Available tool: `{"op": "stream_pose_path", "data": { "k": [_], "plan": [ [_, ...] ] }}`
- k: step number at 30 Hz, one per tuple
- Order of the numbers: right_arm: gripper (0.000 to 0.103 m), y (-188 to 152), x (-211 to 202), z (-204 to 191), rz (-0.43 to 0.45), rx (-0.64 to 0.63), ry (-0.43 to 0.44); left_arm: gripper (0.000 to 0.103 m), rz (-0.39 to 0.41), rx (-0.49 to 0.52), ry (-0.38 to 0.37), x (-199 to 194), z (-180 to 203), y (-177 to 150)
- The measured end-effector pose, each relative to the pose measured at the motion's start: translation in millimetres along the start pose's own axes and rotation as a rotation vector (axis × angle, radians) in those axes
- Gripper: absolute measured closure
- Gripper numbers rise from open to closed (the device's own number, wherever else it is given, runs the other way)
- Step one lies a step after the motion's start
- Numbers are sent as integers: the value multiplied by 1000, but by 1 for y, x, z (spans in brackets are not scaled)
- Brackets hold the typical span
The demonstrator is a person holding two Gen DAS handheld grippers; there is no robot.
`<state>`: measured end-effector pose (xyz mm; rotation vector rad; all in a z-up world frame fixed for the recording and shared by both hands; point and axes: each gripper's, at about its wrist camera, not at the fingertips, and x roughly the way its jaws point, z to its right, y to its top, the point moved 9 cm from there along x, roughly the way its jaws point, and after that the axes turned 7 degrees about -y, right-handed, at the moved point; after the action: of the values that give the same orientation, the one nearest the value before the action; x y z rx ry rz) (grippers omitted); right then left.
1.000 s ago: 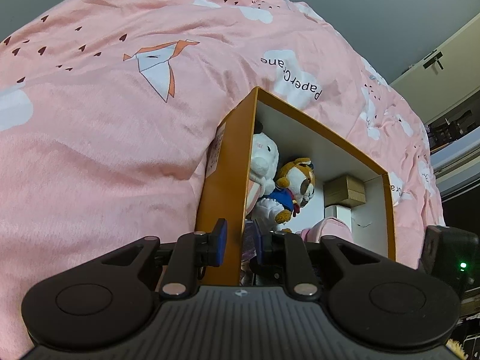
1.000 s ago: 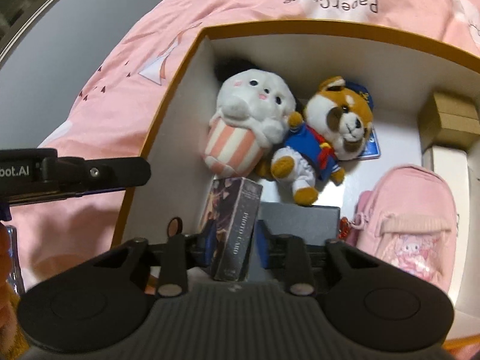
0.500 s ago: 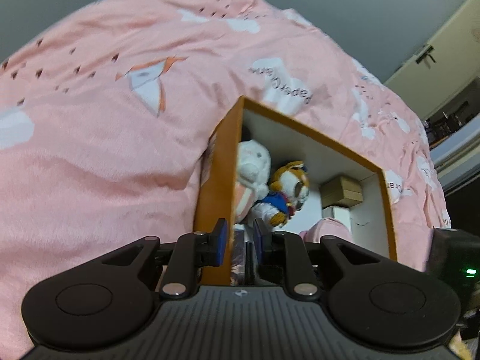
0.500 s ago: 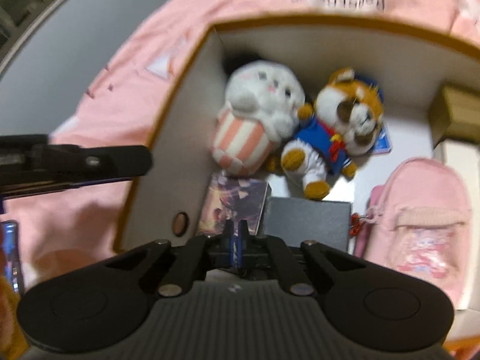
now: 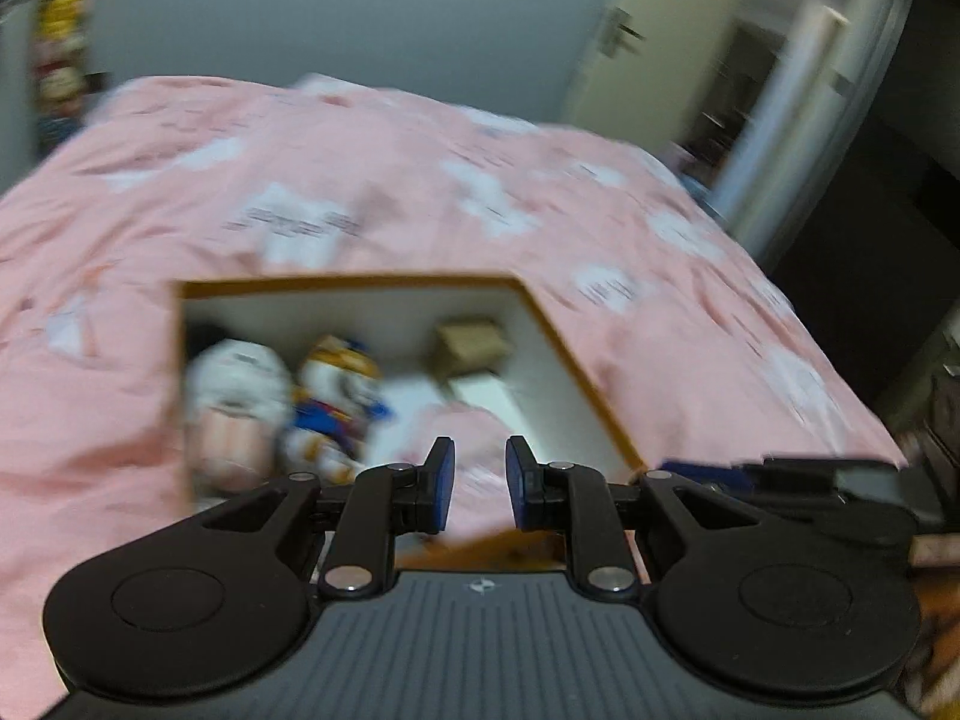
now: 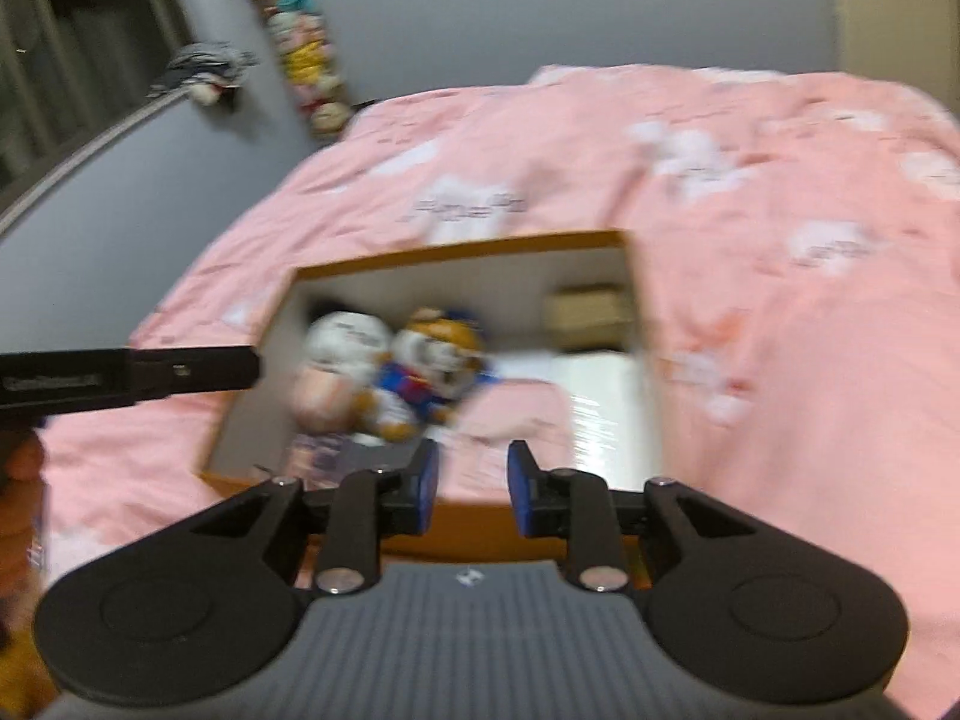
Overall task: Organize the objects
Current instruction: 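Move both tools out of the box toward the items beside it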
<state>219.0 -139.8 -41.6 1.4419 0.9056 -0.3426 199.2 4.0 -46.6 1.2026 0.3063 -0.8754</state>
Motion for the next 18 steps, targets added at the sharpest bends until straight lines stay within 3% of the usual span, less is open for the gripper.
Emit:
{"op": "stream_pose_path", "data": {
  "k": [3, 7, 11, 15, 18],
  "plan": [
    [75, -26, 0, 26, -21, -16, -80, 80, -76, 63, -73, 15, 31, -19],
    [73, -54, 12, 45, -53, -45, -110, 79, -193, 160, -137, 43, 61, -54],
    [72, -68, 30, 48, -77, -56, -81, 66, -291, 268, -104, 75, 70, -87],
    [67, -71, 39, 52, -86, -37, -20, 50, -358, 293, -65, 101, 62, -107],
    [67, -72, 44, 55, -88, -20, -4, 46, -376, 289, -26, 123, 49, -112]
  ]
}}
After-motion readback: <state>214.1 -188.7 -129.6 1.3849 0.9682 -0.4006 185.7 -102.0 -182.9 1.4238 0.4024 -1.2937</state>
